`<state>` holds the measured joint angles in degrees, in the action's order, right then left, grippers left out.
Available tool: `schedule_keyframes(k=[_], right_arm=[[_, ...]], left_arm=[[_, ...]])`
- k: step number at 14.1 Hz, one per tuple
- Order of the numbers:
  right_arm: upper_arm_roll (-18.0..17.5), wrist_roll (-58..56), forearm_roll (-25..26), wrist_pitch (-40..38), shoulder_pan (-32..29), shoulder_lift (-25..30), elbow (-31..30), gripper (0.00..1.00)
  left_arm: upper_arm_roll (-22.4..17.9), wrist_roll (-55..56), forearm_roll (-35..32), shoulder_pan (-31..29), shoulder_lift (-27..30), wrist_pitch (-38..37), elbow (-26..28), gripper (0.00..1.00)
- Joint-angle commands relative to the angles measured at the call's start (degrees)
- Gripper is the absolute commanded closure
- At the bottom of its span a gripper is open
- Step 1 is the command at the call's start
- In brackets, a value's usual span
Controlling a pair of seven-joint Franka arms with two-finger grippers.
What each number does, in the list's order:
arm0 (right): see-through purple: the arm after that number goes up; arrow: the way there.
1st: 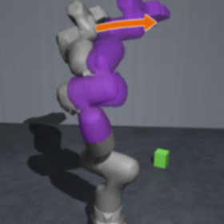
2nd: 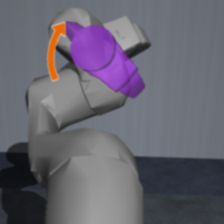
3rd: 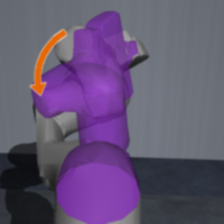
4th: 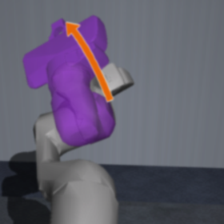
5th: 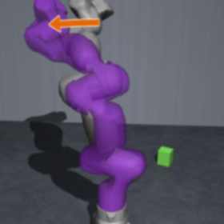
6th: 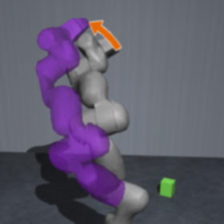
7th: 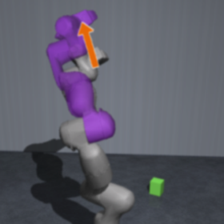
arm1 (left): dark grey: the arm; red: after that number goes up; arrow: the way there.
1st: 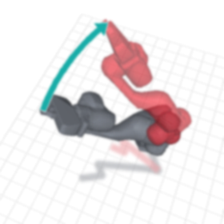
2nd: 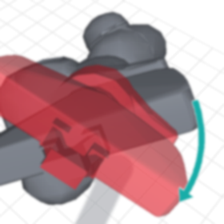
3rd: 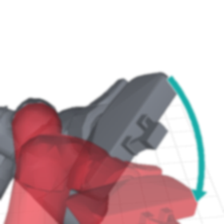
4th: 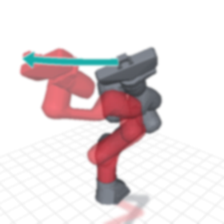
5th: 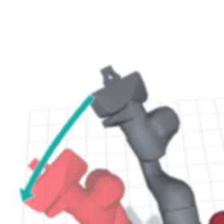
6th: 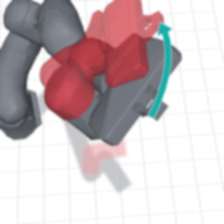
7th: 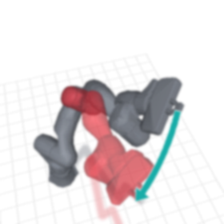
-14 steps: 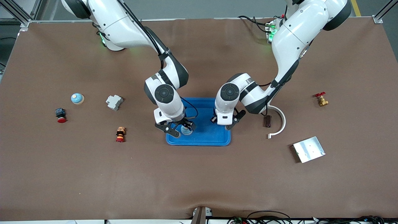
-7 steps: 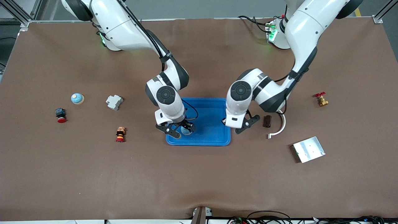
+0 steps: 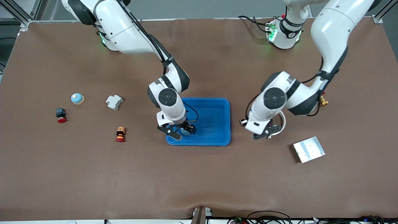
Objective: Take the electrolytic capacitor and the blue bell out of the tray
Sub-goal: 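Carry the capacitor toward the arc while the right gripper carries the bell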
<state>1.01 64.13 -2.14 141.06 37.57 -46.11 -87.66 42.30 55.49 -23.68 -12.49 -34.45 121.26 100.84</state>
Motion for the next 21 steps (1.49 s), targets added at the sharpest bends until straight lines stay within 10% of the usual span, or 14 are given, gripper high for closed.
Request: schedule_keyframes(k=[1, 10, 11, 15, 21], right_arm=[[0.7, 2.1, 1.5, -0.2, 1.2, -1.8, 2.6, 0.00], [0.7, 2.1, 1.5, 0.0, 1.3, -2.3, 2.6, 0.00], [0.7, 2.1, 1.5, 0.0, 1.3, -2.3, 2.6, 0.06], [0.6, 3.6, 1.3, 0.0, 1.3, -2.3, 2.7, 0.91], [0.5, 3.5, 0.6, -1.4, 1.2, -1.4, 3.3, 1.00]], left_arm=[[4.4, -9.5, -0.6, -8.7, 3.2, -0.1, 6.1, 1.00], [8.0, -25.0, -5.4, -20.7, 3.2, 0.0, 9.4, 1.00], [8.0, -26.0, -6.3, -21.1, 3.2, 0.0, 9.6, 1.00], [8.0, -30.0, -9.2, -24.1, 2.9, 0.7, 11.0, 1.00], [7.7, -30.4, -14.8, -26.8, -0.3, 7.3, 13.6, 1.00]])
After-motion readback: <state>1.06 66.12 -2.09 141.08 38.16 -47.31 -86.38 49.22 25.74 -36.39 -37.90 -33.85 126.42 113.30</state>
